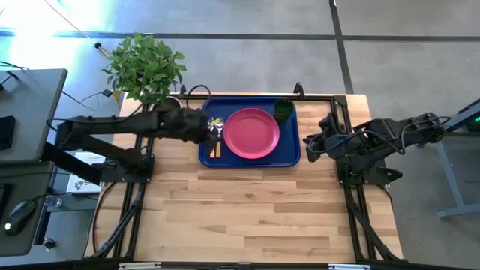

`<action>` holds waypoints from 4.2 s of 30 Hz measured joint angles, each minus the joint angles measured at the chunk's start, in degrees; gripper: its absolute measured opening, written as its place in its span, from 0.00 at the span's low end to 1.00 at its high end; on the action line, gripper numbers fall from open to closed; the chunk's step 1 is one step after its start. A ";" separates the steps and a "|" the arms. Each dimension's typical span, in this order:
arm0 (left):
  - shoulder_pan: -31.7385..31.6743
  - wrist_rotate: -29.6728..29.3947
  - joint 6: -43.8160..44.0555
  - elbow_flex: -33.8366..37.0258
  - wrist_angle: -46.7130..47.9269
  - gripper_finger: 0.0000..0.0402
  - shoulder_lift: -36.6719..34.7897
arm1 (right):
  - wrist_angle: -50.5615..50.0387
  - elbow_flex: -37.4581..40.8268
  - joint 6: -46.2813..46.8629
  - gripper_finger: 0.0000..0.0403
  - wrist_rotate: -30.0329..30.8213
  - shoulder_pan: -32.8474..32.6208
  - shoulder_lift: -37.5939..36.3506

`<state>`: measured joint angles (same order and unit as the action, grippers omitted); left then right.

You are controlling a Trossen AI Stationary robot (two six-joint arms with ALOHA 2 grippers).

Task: Pick and place plate/cup/fork/spoon on tray
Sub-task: Return to Home Position

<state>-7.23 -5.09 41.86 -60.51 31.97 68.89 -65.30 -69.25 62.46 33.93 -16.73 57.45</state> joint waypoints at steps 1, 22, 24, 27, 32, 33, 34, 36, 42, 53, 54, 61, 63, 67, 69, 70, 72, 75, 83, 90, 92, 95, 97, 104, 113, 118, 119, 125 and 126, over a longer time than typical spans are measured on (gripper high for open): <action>1.47 -0.10 -2.05 0.00 -0.64 0.36 -1.34 | 0.00 0.00 0.14 0.22 0.45 0.00 0.00; 15.18 1.24 -22.80 27.94 -16.75 0.36 -34.46 | 12.60 0.00 -2.47 0.22 7.91 0.00 0.71; 15.20 1.90 -24.39 31.00 -18.42 0.36 -37.95 | 12.61 0.00 -0.89 0.22 8.08 0.31 0.65; 15.18 1.89 -26.14 35.63 -21.35 0.36 -42.95 | 12.48 0.00 -0.98 0.22 7.76 0.77 0.68; 15.18 1.90 -26.18 42.95 -25.00 0.36 -50.41 | 12.88 0.00 -0.98 0.22 7.92 0.75 0.68; 15.18 1.90 -26.07 44.35 -25.10 0.36 -51.80 | 12.88 0.00 -0.99 0.22 8.10 0.75 0.68; 15.18 1.90 -26.03 45.67 -25.19 0.36 -53.04 | 12.89 0.00 -0.99 0.22 8.45 0.75 0.68; 15.16 1.89 -25.74 47.91 -25.85 0.36 -55.26 | 12.90 0.00 -0.99 0.22 9.04 0.75 0.68; 15.13 1.91 -25.52 52.22 -26.00 0.36 -60.46 | 12.90 0.00 -1.47 0.22 9.47 0.75 0.68; 15.15 3.44 -27.22 57.81 -27.76 0.36 -65.33 | 13.32 0.00 -6.50 0.22 6.55 0.75 0.68; 15.16 3.75 -27.45 58.10 -28.36 0.36 -65.46 | 13.73 0.00 -7.68 0.22 6.56 0.75 0.66; 15.13 3.86 -27.01 58.62 -29.39 0.36 -65.32 | 24.33 0.00 -24.47 0.22 2.91 0.75 -2.08; 15.13 3.83 -26.77 58.62 -29.51 0.36 -65.02 | 28.45 0.00 -32.43 0.22 -0.51 0.75 -3.88; 15.13 3.83 -21.57 58.61 -29.61 0.36 -64.13 | 32.13 0.00 -46.07 0.22 -7.54 0.75 -8.68; 15.13 3.86 -18.33 58.62 -29.45 0.36 -63.61 | 32.73 1.16 -49.86 0.22 -10.21 0.75 -11.78; 15.13 3.83 -17.18 58.62 -29.43 0.36 -63.42 | 33.03 2.74 -50.80 0.22 -11.02 0.75 -13.54; 15.13 3.83 -16.66 58.61 -29.36 0.36 -62.87 | 35.70 8.05 -50.68 0.22 -12.37 0.74 -17.45; 15.13 3.83 -18.24 58.60 -29.52 0.36 -62.89 | 43.50 18.89 -50.06 0.22 -14.08 0.59 -23.46; 15.13 3.82 -22.87 58.62 -29.45 0.36 -62.89 | 54.99 38.01 -50.98 0.22 -19.13 0.60 -36.18; 15.14 3.81 -25.99 58.60 -29.44 0.36 -62.89 | 60.89 50.25 -53.45 0.22 -25.83 0.59 -42.38; 15.13 3.81 -25.99 58.60 -29.43 0.36 -62.89 | 62.78 53.31 -53.51 0.22 -25.81 0.59 -43.48; 15.13 3.81 -26.01 58.60 -29.43 0.36 -62.89 | 65.19 57.47 -53.42 0.22 -25.81 0.59 -44.88; 15.13 3.74 -26.05 58.60 -29.44 0.36 -62.89 | 66.77 59.73 -53.45 0.22 -25.82 0.59 -45.64; 15.14 3.18 -26.14 58.60 -29.56 0.36 -62.89 | 69.91 64.19 -54.28 0.22 -25.82 0.59 -47.07; 15.13 3.13 -29.01 58.58 -29.55 0.36 -62.89 | 71.10 66.30 -54.84 0.22 -25.46 0.59 -47.06; 15.13 3.15 -28.56 58.58 -29.54 0.36 -62.89 | 74.50 68.67 -52.21 0.22 -25.39 0.59 -46.92; 15.13 3.13 -28.60 58.58 -29.56 0.36 -62.89 | 74.65 68.67 -52.16 0.22 -25.40 0.59 -46.95; 15.13 3.13 -28.60 58.58 -29.56 0.36 -62.89 | 74.23 68.67 -52.42 0.22 -23.58 0.62 -46.97; 15.13 3.13 -28.59 58.58 -29.56 0.36 -62.89 | 74.11 68.67 -52.29 0.22 -22.83 0.62 -46.97</action>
<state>7.90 -1.96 13.28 -1.93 2.42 6.00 8.81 -0.58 10.17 11.10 -16.12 10.48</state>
